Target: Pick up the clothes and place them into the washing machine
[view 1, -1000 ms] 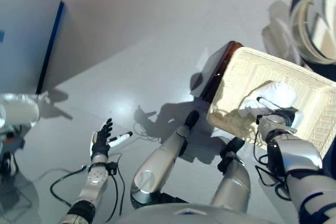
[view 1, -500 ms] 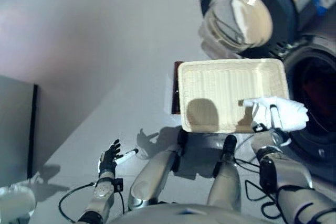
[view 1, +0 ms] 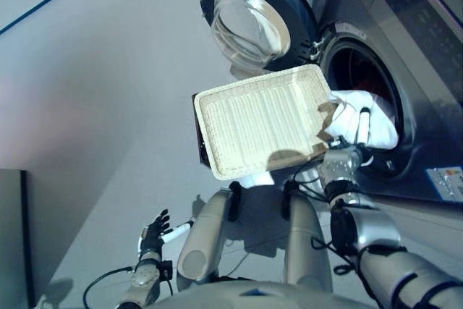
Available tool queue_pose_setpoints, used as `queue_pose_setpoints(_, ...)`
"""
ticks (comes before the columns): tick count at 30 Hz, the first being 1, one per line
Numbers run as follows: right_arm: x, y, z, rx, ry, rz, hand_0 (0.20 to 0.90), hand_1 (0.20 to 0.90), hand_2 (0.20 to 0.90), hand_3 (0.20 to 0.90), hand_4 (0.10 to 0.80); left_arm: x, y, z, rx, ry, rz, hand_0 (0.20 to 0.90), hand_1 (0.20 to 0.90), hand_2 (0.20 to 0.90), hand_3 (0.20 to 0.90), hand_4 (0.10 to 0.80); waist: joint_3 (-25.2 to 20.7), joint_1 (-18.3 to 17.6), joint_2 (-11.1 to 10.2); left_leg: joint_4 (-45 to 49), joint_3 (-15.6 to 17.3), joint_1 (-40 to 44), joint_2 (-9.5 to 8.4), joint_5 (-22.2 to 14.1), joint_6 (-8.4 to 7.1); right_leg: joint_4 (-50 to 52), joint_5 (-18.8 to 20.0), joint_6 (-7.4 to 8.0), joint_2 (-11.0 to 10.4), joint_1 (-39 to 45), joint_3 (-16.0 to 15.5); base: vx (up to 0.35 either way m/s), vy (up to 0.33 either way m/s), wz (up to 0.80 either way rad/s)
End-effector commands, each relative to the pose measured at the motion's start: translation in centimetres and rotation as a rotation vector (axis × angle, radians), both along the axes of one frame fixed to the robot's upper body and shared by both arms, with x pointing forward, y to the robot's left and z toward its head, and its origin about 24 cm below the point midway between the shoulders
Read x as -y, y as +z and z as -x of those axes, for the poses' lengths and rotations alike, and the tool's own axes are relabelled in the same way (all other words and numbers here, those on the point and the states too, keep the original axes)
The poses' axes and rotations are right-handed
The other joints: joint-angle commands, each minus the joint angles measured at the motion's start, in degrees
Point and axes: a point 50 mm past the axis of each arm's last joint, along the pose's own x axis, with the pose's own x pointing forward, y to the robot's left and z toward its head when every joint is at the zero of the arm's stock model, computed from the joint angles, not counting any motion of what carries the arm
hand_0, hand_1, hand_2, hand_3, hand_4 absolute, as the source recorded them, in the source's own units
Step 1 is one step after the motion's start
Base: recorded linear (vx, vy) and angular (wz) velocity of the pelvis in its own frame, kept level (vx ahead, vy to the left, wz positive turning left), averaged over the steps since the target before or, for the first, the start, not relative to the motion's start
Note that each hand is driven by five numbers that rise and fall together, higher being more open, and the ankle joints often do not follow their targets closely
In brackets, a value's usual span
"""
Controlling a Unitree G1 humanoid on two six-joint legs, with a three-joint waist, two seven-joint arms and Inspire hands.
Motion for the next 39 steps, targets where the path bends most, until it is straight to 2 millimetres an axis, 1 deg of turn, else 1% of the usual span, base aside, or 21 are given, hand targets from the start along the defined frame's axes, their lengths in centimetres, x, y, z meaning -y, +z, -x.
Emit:
queue_pose_setpoints(1, 7.8, 10.8, 1.0, 0.288, -0.260, 0.301, 0.200, 0.200, 0.200, 0.200, 0.300, -2.0, 0.5, 0.0, 0.038, 0.043, -0.057, 0.900, 0.900, 0.900, 0.900, 0.800, -3.5, 1.8, 2.0, -0.1, 0.5, -1.0, -1.18, 4.0, 2.57, -0.5, -3.7, -1.95, 0.0, 5.4, 0.5, 0.121, 0.007, 0.12)
queue_pose_setpoints(2, 9.1, 13.5, 1.3, 0.320, -0.287, 0.356, 0.200, 0.200, 0.200, 0.200, 0.300, -2.0, 0.4, 0.2, 0.031, 0.030, -0.059, 0.900, 0.900, 0.900, 0.900, 0.800, -4.1, 2.1, 3.2, -1.3, 0.4, -0.6, -1.35, 4.7, 2.12, -0.4, -3.5, -2.01, -0.5, 4.9, 0.8, -0.075, 0.005, -0.01)
queue_pose_setpoints(3, 9.4, 14.6, 1.4, 0.340, -0.302, 0.369, 0.200, 0.200, 0.200, 0.200, 0.300, -2.0, 0.4, 0.4, 0.031, 0.023, -0.060, 0.900, 0.900, 0.900, 0.900, 0.800, -3.9, 2.1, 3.7, -2.1, 1.2, -0.9, -0.99, 6.3, 2.13, -0.8, -2.2, -2.32, -0.9, 4.3, 0.2, -0.075, 0.006, 0.07)
queue_pose_setpoints(4, 9.8, 16.1, 1.5, 0.362, -0.320, 0.392, 0.200, 0.200, 0.200, 0.200, 0.300, -1.9, 0.5, 0.3, 0.037, 0.023, -0.058, 0.900, 0.900, 0.900, 0.900, 0.800, -4.1, 2.1, 4.3, -3.1, 1.2, -0.8, -1.04, 6.9, 1.95, -1.2, -1.7, -2.36, -1.0, 4.1, 0.3, -0.092, 0.021, 0.19)
queue_pose_setpoints(6, 10.0, 20.0, 2.1, 0.423, -0.358, 0.480, 0.200, 0.200, 0.200, 0.200, 0.300, -2.2, 0.7, 0.3, 0.049, 0.029, -0.065, 0.900, 0.900, 0.900, 0.900, 0.800, -4.2, 2.0, 5.1, -5.2, 1.6, -0.5, -1.04, 7.9, 1.48, -2.2, -1.0, -2.21, -1.1, 3.8, 0.9, -0.003, 0.030, 0.31)
queue_pose_setpoints(7, 9.9, 21.2, 2.2, 0.432, -0.373, 0.508, 0.200, 0.200, 0.200, 0.200, 0.300, -2.2, 0.7, 0.3, 0.049, 0.030, -0.067, 0.900, 0.900, 0.900, 0.900, 0.800, -4.3, 2.0, 5.4, -6.0, 1.7, -0.3, -1.03, 8.3, 1.28, -2.6, -0.8, -2.24, -1.2, 3.6, 1.0, 0.000, 0.000, 0.00)
queue_pose_setpoints(8, 9.9, 21.2, 2.2, 0.432, -0.374, 0.509, 0.200, 0.200, 0.200, 0.200, 0.300, -2.2, 0.7, 0.3, 0.050, 0.030, -0.066, 0.900, 0.900, 0.900, 0.900, 0.800, -4.3, 2.0, 5.5, -6.1, 1.7, -0.3, -1.03, 8.3, 1.28, -2.6, -0.8, -2.24, -1.2, 3.6, 1.0, -0.002, 0.032, -0.13)
queue_pose_setpoints(9, 9.7, 24.9, 2.9, 0.490, -0.392, 0.612, 0.200, 0.200, 0.200, 0.200, 0.300, -2.5, 0.8, 0.4, 0.056, 0.036, -0.075, 0.900, 0.900, 0.900, 0.900, 0.800, -4.6, 1.9, 5.8, -7.9, 2.0, 0.1, -1.10, 9.1, 0.80, -3.5, -0.2, -2.00, -1.4, 3.4, 1.3, -0.015, 0.043, -0.24)
queue_pose_setpoints(12, 8.5, 29.4, 3.6, 0.517, -0.411, 0.751, 0.200, 0.200, 0.200, 0.200, 0.300, -2.6, 1.0, 0.1, 0.078, 0.050, -0.075, 0.900, 0.900, 0.900, 0.900, 0.800, -4.1, 1.2, 6.3, -10.7, 2.9, 1.2, -1.34, 10.4, 0.05, -5.0, 1.0, -1.69, -1.7, 3.3, 1.8, -0.007, 0.027, -0.12)
queue_pose_setpoints(13, 8.3, 30.1, 3.7, 0.518, -0.410, 0.779, 0.200, 0.200, 0.200, 0.200, 0.300, -2.6, 1.0, 0.0, 0.081, 0.053, -0.076, 0.900, 0.900, 0.900, 0.900, 0.800, -3.9, 1.0, 6.4, -11.1, 3.2, 1.3, -1.39, 10.6, -0.09, -5.4, 1.3, -1.63, -1.7, 3.3, 1.9, 0.000, 0.000, 0.00)
queue_pose_setpoints(14, 7.7, 31.5, 4.1, 0.564, -0.417, 0.803, 0.200, 0.200, 0.200, 0.200, 0.300, -2.3, 1.1, -0.1, 0.092, 0.062, -0.063, 0.900, 0.900, 0.900, 0.900, 0.800, -4.1, 0.9, 6.9, -12.7, 3.4, 1.7, -1.51, 11.1, -0.38, -6.1, 1.4, -1.47, -1.9, 3.3, 1.9, 0.000, 0.000, 0.00)
queue_pose_setpoints(15, 7.6, 31.6, 4.1, 0.563, -0.418, 0.804, 0.200, 0.200, 0.200, 0.200, 0.300, -2.3, 1.1, -0.1, 0.093, 0.062, -0.061, 0.900, 0.900, 0.900, 0.900, 0.800, -4.1, 0.8, 6.9, -12.9, 3.4, 1.7, -1.55, 11.3, -0.38, -6.2, 1.5, -1.46, -2.0, 3.4, 1.9, 0.013, 0.024, -0.07)
queue_pose_setpoints(17, 7.5, 32.7, 5.0, 0.605, -0.451, 0.826, 0.200, 0.200, 0.200, 0.200, 0.300, -2.0, 1.2, -0.2, 0.108, 0.064, -0.051, 0.900, 0.900, 0.900, 0.900, 0.800, -4.3, 0.4, 7.4, -14.8, 3.4, 2.5, -1.75, 12.0, -0.91, -7.0, 1.7, -1.32, -2.4, 3.9, 1.7, 0.007, 0.011, -0.02)
queue_pose_setpoints(19, 7.9, 33.5, 6.0, 0.606, -0.499, 0.863, 0.200, 0.200, 0.200, 0.200, 0.300, -2.0, 1.4, -0.3, 0.119, 0.058, -0.052, 0.900, 0.900, 0.900, 0.900, 0.800, -4.5, 0.1, 7.7, -16.4, 3.1, 3.3, -2.30, 12.9, -1.49, -8.1, 1.9, -1.24, -3.0, 4.7, 1.4, 0.009, 0.015, 0.10)
queue_pose_setpoints(24, 8.4, 33.9, 6.8, 0.557, -0.570, 0.879, 0.203, 0.203, 0.203, 0.203, 0.302, -2.1, 1.5, -0.5, 0.130, 0.067, -0.068, 0.900, 0.900, 0.900, 0.900, 0.800, -4.8, -0.3, 8.8, -19.6, 3.2, 4.7, -3.00, 14.4, -1.79, -9.9, 2.8, -0.86, -3.6, 5.5, 0.9, 0.008, 0.031, 0.12)
queue_pose_setpoints(25, 9.2, 33.6, 7.2, 0.502, -0.596, 0.904, 0.862, 0.862, 0.862, 0.862, 0.773, -2.2, 1.7, -0.7, 0.145, 0.077, -0.072, 0.900, 0.900, 0.900, 0.900, 0.800, -4.9, -0.5, 9.6, -20.7, 3.4, 5.1, -3.44, 14.7, -1.88, -10.5, 3.2, -0.59, -4.0, 5.6, 1.0, -0.002, 0.027, 0.05)
queue_pose_setpoints(26, 9.3, 33.5, 7.3, 0.500, -0.598, 0.903, 0.900, 0.900, 0.900, 0.900, 0.800, -2.1, 1.7, -0.7, 0.149, 0.078, -0.068, 0.900, 0.900, 0.900, 0.900, 0.800, -4.9, -0.5, 9.9, -21.2, 3.5, 5.2, -3.51, 14.8, -1.86, -10.7, 3.3, -0.52, -4.1, 5.6, 1.1, -0.002, 0.027, 0.04)
queue_pose_setpoints(32, 9.8, 32.8, 6.7, 0.475, -0.565, 0.875, 0.900, 0.900, 0.900, 0.900, 0.800, -1.6, 1.7, -0.7, 0.154, 0.074, -0.048, 0.900, 0.900, 0.900, 0.900, 0.800, -5.1, -0.4, 11.1, -21.9, 4.0, 5.3, -3.57, 15.1, -1.69, -11.6, 3.8, -0.30, -4.1, 5.6, 1.6, -0.003, 0.011, -0.02)
queue_pose_setpoints(35, 10.2, 32.1, 6.4, 0.458, -0.549, 0.864, 0.900, 0.900, 0.900, 0.900, 0.800, -1.6, 1.8, -0.8, 0.159, 0.075, -0.041, 0.900, 0.900, 0.900, 0.900, 0.800, -5.5, -0.2, 11.5, -22.4, 4.2, 5.8, -3.63, 15.2, -1.63, -12.0, 4.0, -0.11, -4.3, 6.1, 1.7, 0.012, 0.013, -0.03)
queue_pose_setpoints(36, 10.3, 31.5, 6.2, 0.443, -0.540, 0.859, 0.900, 0.900, 0.900, 0.900, 0.800, -1.7, 1.7, -0.8, 0.153, 0.073, -0.045, 0.900, 0.900, 0.900, 0.900, 0.800, -5.8, -0.3, 11.7, -23.0, 4.2, 6.1, -3.71, 15.4, -1.73, -12.5, 4.2, 0.00, -4.4, 6.6, 1.6, 0.011, 0.012, -0.05)
queue_pose_setpoints(39, 10.5, 30.9, 5.9, 0.434, -0.532, 0.834, 0.900, 0.900, 0.900, 0.900, 0.800, -1.6, 1.5, -0.5, 0.141, 0.071, -0.041, 0.900, 0.900, 0.900, 0.900, 0.800, -6.3, -0.2, 11.8, -23.9, 4.2, 6.8, -3.88, 15.7, -1.85, -13.2, 4.4, 0.14, -4.6, 7.2, 1.4, 0.008, 0.006, -0.02)
